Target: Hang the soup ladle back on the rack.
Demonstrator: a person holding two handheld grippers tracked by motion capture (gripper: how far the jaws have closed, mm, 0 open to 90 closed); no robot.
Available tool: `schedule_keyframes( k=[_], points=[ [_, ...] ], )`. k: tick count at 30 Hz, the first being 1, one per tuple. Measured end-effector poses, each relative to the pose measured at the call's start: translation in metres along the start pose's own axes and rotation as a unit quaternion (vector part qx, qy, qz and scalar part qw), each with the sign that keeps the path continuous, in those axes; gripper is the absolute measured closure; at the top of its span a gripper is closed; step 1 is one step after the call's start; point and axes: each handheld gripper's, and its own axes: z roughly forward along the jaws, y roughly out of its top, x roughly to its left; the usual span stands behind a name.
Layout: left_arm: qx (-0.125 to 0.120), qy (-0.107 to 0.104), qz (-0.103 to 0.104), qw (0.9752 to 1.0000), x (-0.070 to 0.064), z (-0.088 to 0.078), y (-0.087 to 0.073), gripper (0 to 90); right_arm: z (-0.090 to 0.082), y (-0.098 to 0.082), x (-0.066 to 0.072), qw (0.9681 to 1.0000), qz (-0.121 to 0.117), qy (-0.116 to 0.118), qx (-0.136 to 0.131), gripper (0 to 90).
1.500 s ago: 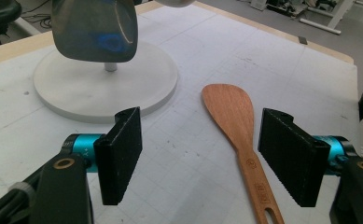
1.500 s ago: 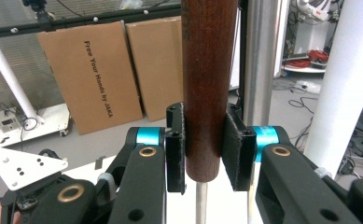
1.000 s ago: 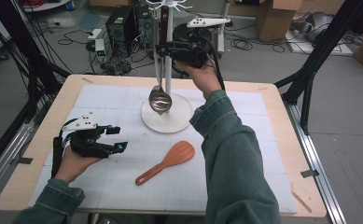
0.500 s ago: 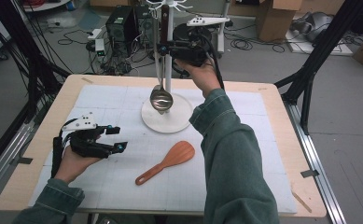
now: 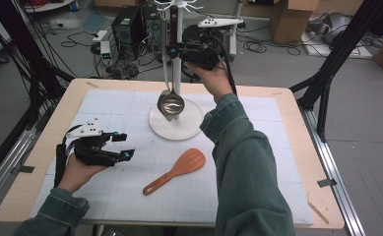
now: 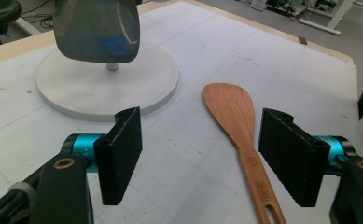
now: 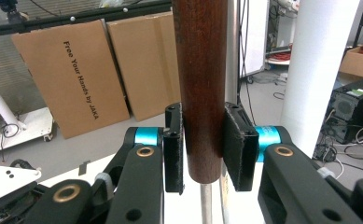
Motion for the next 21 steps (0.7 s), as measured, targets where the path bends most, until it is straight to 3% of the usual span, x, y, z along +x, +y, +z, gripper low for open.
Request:
schedule_keyframes(
  k=[21],
  points=[
    [-0.001, 0.0, -0.001, 1.0, 0.0002, -0.0004, 0.0, 31.0, -0.0021, 0.002, -0.0002, 0.9999, -0.003, -0.011, -0.01, 71.1]
  ],
)
